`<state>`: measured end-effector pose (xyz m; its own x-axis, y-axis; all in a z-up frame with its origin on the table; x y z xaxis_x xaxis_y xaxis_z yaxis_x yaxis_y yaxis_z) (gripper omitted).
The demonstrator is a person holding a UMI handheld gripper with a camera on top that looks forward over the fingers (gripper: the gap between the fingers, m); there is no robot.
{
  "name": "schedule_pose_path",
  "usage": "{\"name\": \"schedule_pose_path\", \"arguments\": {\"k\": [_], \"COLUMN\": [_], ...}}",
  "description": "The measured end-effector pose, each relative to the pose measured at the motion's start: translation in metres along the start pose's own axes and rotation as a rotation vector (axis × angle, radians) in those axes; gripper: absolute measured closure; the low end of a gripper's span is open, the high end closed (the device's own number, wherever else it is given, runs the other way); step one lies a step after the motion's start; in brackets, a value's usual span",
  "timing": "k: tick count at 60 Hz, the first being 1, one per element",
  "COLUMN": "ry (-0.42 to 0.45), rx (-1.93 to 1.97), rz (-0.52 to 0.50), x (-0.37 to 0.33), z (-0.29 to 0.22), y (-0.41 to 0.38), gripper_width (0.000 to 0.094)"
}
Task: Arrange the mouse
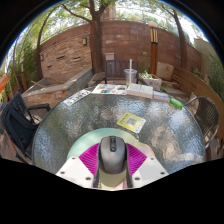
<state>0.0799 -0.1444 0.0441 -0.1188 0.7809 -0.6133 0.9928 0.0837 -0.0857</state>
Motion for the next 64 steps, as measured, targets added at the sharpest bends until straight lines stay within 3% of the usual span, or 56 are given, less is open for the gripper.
{"name": "schedule_pose_path", "arguments": {"k": [10,15,16,18,28,40,64], "ry": [-0.079,-0.077,-0.073,-0.062,-0.031,-0.024,-0.024], "rx": [-0.033,-0.062,-0.066,-0.074,-0.107,-0.109,-0.084], "rz": [0.021,0.031,0.031,0.035,0.08,0.107,0.118], "x": [0.016,-0.003,-0.009,-0.023,-0.105,-0.185,-0.235], "z": [0.034,0.024,0.022,0.015,-0.027,-0.041,-0.026], "y": [-0.006,-0.014,-0.018,-0.023,-0.043,-0.066,-0.081], "gripper_width": [0.0386,0.008,0.0072,0.0107,0.0084,0.0084,0.0083]}}
Point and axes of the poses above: the point between the fingertips, and its own axes, seen from behind it with the camera up: y to the right, z down, x forward, the way the camera looks, the point moved 3 cm from there along -x, backward, against the way the camera looks, and after that the axes turned 6 degrees about -z, right-handed, at the moved point
